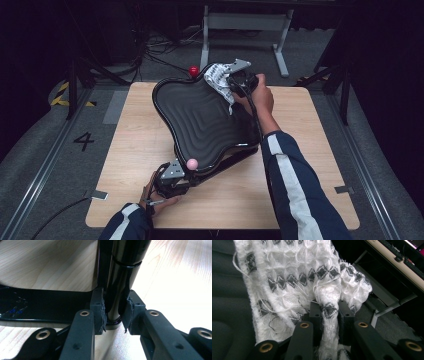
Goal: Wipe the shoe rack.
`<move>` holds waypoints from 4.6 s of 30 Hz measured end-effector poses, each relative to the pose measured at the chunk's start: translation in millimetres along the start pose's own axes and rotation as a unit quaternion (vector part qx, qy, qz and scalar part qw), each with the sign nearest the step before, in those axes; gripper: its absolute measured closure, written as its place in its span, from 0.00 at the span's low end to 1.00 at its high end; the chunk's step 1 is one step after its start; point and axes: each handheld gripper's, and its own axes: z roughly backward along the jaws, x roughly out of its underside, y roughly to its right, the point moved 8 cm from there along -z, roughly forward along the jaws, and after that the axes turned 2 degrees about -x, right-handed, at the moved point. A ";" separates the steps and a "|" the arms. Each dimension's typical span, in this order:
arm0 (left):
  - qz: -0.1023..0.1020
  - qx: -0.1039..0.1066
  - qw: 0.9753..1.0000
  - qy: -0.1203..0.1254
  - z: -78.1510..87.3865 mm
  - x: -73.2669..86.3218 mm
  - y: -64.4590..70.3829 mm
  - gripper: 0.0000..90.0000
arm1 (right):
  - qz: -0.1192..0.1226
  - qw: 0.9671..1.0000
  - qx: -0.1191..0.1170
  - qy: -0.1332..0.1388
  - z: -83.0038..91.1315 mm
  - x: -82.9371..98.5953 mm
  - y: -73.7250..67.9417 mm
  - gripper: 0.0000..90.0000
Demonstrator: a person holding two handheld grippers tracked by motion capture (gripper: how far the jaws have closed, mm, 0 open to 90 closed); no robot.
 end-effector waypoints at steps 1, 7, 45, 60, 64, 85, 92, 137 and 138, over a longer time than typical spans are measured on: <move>0.000 -0.001 1.000 0.000 0.0 0.0 0.0 0.81 | 0.000 1.000 0.000 0.000 0.0 0.0 0.0 0.87; 0.000 0.002 1.000 -0.004 0.2 0.2 -0.4 0.81 | 0.008 1.000 0.008 -0.002 1.2 -1.0 -3.1 0.87; -0.005 -0.002 1.000 -0.003 -1.0 -0.1 0.4 0.81 | 0.130 0.983 -0.118 0.056 28.1 -65.0 -149.7 0.86; -0.004 -0.001 1.000 -0.002 -0.8 -0.3 -0.1 0.81 | 0.097 0.989 -0.106 0.044 24.4 -47.0 -116.7 0.86; -0.001 0.000 1.000 -0.001 -0.9 -0.3 0.4 0.81 | 0.078 0.992 -0.095 0.036 21.8 -37.6 -97.6 0.86; 0.001 0.003 1.000 -0.005 0.1 -0.1 -0.5 0.80 | 0.007 1.000 -0.013 0.008 15.7 25.5 -15.9 0.87; 0.002 0.003 1.000 -0.005 -0.1 -0.1 -0.4 0.80 | 0.002 1.000 -0.019 0.014 20.1 31.4 -20.6 0.87; -0.004 0.005 1.000 -0.006 0.0 -0.3 -0.5 0.80 | 0.084 0.987 -0.115 0.075 35.3 -33.2 -134.6 0.87; -0.001 0.005 1.000 -0.005 -0.2 -0.2 -0.3 0.80 | 0.078 0.989 -0.103 0.069 33.1 -27.2 -121.8 0.87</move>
